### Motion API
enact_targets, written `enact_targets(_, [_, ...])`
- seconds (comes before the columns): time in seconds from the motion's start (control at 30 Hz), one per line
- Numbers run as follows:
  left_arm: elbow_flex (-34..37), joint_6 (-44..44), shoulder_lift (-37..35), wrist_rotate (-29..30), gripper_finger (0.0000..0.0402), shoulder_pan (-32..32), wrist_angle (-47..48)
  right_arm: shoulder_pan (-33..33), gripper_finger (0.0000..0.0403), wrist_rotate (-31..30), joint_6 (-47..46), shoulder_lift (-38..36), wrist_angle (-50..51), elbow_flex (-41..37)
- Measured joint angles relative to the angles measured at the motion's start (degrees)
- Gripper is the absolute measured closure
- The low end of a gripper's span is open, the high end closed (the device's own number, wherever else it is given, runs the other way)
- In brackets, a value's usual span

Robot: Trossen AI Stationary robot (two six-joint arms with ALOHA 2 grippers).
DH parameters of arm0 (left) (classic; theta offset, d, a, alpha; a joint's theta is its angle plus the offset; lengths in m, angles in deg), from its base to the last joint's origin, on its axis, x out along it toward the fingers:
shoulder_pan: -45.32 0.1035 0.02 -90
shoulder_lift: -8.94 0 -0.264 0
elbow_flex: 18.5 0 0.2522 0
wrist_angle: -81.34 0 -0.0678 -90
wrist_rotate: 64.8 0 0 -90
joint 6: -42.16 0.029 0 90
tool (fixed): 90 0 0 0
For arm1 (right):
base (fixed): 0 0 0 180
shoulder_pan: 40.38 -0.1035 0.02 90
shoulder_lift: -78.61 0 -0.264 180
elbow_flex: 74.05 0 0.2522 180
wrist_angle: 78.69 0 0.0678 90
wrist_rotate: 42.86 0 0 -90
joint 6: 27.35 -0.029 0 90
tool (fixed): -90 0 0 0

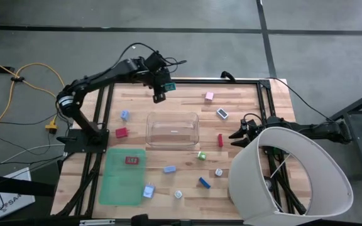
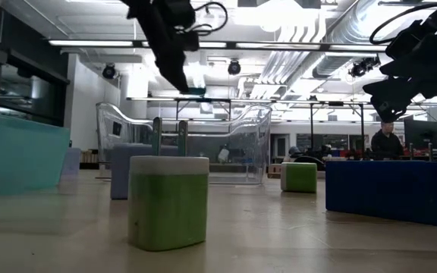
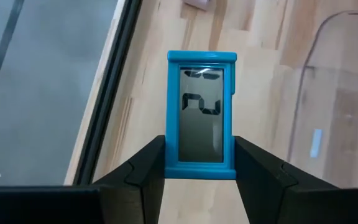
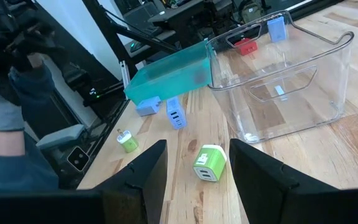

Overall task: Pick & Place Office items
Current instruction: Put the top light blue digital clock into the green bin

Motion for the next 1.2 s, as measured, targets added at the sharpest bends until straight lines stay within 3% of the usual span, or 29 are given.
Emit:
enact_targets(0.33, [1.99, -3.21, -5.11, -4.44, 0.0246, -2.14, 13.74, -0.01, 0.0241, -0.02, 0.0, -0.02, 0.0, 0.0])
enact_targets(0.5, [10.25, -5.06, -13.72, -4.14, 0.0246, -5.78, 13.06, -0.01, 0.0241, -0.02, -0.01, 0.0, 0.0, 0.0])
enact_targets(0.63, [19.44, -12.07, -23.21, -2.34, 0.0246, -10.02, 10.57, 0.02, 0.0241, -0.02, 0.0, -0.01, 0.0, 0.0])
enact_targets(0.9, [30.71, -30.99, -35.5, 5.5, 0.0246, -30.3, 9.76, 0.01, 0.0241, -0.01, 0.0, -0.02, 0.0, 0.0])
enact_targets(1.2, [34.19, -49.48, -36.22, 14.87, 0.0246, -56.76, 10.04, 0.0, 0.0241, -0.02, -0.01, -0.02, 0.0, 0.0])
